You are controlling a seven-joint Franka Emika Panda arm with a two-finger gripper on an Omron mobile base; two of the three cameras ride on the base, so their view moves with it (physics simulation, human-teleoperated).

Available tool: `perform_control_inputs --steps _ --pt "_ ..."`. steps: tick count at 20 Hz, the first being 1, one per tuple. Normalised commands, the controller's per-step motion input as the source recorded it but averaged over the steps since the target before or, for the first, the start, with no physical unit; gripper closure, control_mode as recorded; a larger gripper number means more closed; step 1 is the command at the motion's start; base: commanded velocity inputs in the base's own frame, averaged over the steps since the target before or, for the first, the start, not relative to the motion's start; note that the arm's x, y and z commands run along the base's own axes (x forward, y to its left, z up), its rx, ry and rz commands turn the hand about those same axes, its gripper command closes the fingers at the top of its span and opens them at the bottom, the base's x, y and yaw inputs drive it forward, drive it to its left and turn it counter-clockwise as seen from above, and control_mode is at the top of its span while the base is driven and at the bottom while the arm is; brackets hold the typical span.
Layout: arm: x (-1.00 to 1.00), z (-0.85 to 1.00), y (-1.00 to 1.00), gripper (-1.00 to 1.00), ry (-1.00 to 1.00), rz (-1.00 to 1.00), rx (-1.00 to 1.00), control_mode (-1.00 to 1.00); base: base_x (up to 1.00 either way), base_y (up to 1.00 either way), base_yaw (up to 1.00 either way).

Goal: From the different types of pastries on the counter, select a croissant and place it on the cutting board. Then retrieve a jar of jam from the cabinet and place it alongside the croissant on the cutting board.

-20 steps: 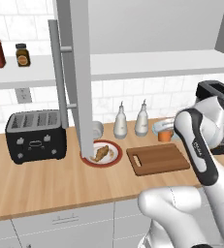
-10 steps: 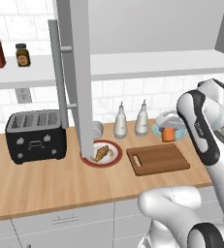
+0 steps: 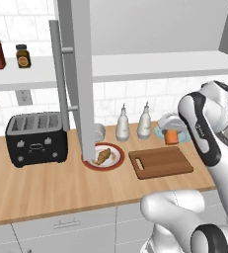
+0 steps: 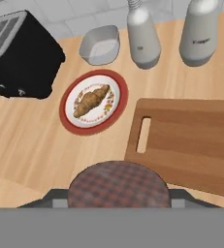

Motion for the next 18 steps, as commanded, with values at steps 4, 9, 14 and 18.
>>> perform_control_inputs --steps 4,9,14,18 --pt "0.04 -0.16 0.0 1.0 -0.38 -0.1 0.0 -1.0 0.0 0.0 0.0" --pt "0.14 -0.47 -0.33 1.0 -0.2 0.05 0.0 -1.0 0.0 0.0 0.0" --pt "0.33 -0.53 -0.64 1.0 -0.04 0.35 0.0 -1.0 0.0 0.0 0.0" --pt "0.51 -0.52 -0.46 1.0 -0.06 0.48 0.0 -1.0 0.0 0.0 0.0"
